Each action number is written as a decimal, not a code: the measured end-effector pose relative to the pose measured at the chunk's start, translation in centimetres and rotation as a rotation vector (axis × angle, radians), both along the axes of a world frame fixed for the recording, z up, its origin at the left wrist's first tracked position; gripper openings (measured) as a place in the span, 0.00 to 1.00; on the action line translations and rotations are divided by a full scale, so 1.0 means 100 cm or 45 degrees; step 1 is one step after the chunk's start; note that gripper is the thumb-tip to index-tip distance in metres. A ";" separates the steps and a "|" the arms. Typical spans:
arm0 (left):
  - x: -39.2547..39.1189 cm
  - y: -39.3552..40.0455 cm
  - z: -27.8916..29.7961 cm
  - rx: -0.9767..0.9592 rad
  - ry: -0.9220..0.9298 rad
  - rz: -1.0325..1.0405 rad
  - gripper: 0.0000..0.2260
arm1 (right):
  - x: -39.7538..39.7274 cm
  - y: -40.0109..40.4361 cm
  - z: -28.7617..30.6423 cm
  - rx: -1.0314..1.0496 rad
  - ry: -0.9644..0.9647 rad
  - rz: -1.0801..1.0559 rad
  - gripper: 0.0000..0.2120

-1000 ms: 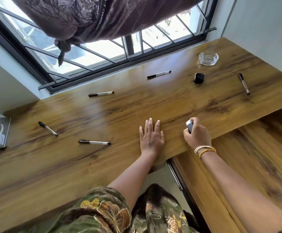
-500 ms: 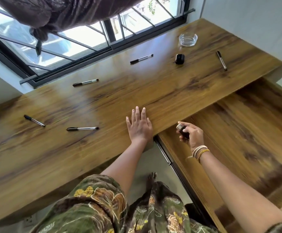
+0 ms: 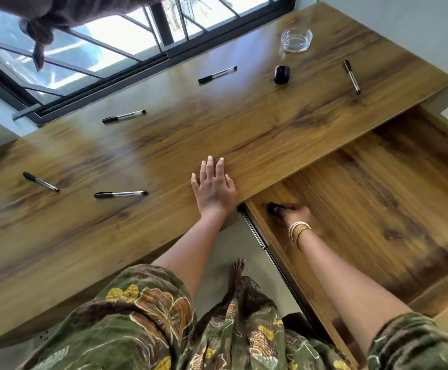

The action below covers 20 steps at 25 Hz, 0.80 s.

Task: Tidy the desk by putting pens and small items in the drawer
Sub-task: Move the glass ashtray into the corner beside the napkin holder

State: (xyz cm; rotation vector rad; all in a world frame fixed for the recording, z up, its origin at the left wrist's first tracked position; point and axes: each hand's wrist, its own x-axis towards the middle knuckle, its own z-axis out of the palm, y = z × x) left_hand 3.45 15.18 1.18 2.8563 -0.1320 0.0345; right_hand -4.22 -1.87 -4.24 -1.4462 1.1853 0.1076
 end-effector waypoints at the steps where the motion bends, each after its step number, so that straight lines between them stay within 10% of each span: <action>1: 0.000 0.000 0.000 0.001 -0.006 0.000 0.23 | -0.001 0.000 -0.001 -0.094 0.041 0.070 0.14; 20: 0.000 0.002 -0.003 -0.002 -0.019 -0.012 0.23 | -0.018 -0.014 0.015 -0.385 0.136 0.342 0.12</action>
